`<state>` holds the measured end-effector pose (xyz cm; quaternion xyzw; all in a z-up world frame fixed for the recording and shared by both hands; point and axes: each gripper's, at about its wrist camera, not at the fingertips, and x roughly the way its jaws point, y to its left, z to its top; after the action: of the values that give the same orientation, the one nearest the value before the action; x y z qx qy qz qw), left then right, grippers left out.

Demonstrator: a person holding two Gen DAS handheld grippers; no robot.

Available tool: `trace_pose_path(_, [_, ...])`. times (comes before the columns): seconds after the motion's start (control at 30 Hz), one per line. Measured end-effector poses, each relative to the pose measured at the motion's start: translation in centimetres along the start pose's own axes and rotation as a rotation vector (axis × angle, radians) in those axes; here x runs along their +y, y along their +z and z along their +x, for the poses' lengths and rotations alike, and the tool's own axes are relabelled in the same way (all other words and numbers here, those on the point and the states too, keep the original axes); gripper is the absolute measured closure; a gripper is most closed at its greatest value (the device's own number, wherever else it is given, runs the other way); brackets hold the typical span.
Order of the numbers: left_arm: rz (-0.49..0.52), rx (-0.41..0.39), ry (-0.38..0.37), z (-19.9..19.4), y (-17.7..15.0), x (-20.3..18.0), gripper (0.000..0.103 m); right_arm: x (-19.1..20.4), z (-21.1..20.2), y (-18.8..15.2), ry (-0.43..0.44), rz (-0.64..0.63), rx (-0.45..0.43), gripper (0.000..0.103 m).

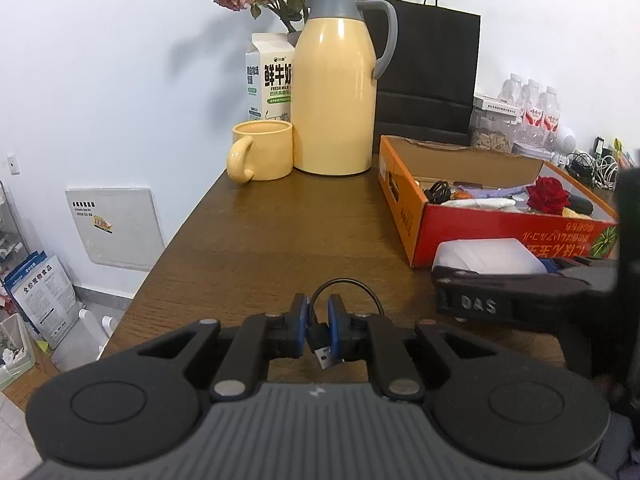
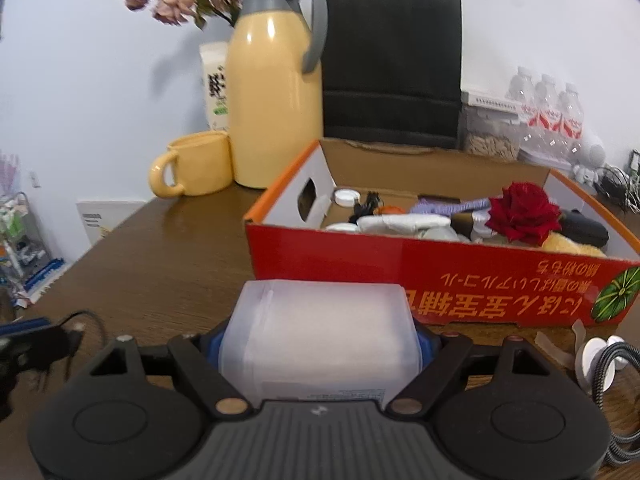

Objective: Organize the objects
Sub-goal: 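Grasp the clear white plastic box with the right gripper while the left gripper holds the USB cable, then carry the USB cable and white plastic box into the box and release both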

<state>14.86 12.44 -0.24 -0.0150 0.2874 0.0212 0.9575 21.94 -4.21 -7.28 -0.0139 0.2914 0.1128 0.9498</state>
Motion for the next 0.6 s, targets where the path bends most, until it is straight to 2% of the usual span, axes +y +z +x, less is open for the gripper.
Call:
trace_pose_path(0.3, [-0.007, -0.05, -0.012, 0.8, 2.6, -1.8, 0.091, -2.7, -4.4, 1.3, 0.072, -0.011, -0.137, 0.021])
trace_pose_path(0.47, [-0.021, -0.085, -0.042, 2.0, 4.8, -3.9, 0.091, -4.9, -5.6, 3.5, 0.066, -0.013, -0.216, 0.021])
trace_pose_path(0.6, [-0.027, -0.112, -0.073, 3.2, 6.9, -6.0, 0.091, -7.2, -4.9, 5.4, 0.037, -0.002, -0.251, 0.022])
